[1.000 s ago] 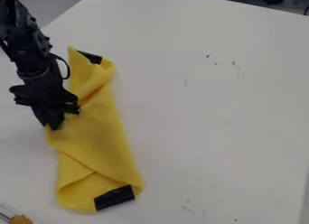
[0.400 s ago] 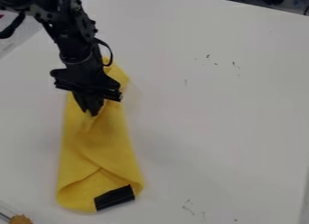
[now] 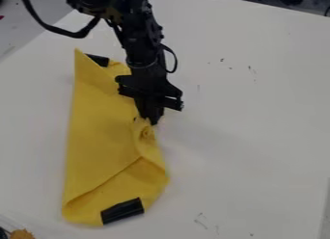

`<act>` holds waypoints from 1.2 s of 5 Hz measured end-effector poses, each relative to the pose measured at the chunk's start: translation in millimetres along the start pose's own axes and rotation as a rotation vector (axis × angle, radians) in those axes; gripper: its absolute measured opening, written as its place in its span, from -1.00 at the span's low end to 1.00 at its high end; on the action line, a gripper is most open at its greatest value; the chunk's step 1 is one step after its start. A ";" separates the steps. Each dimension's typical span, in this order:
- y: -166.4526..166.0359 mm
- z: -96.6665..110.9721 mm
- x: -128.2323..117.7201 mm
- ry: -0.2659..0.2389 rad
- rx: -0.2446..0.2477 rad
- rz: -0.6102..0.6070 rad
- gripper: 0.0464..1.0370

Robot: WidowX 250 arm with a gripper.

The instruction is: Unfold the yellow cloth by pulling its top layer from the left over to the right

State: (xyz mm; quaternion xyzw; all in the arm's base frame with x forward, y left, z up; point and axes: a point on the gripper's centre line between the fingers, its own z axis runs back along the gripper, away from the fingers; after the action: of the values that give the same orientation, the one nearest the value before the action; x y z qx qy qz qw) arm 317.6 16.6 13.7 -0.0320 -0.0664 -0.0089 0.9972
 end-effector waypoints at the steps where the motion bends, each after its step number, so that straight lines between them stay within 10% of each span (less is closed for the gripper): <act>1: -19.6 -9.7 20.4 0.004 -0.024 -0.049 -0.95; 3: -42.3 -16.3 46.9 -0.014 -0.060 -0.085 -0.89; 6: -79.7 -16.6 52.4 0.024 -0.034 0.021 0.65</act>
State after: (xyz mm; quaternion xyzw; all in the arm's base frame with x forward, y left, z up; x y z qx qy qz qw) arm 370.0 -64.7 9.3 -0.0495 -0.0542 0.0001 0.9973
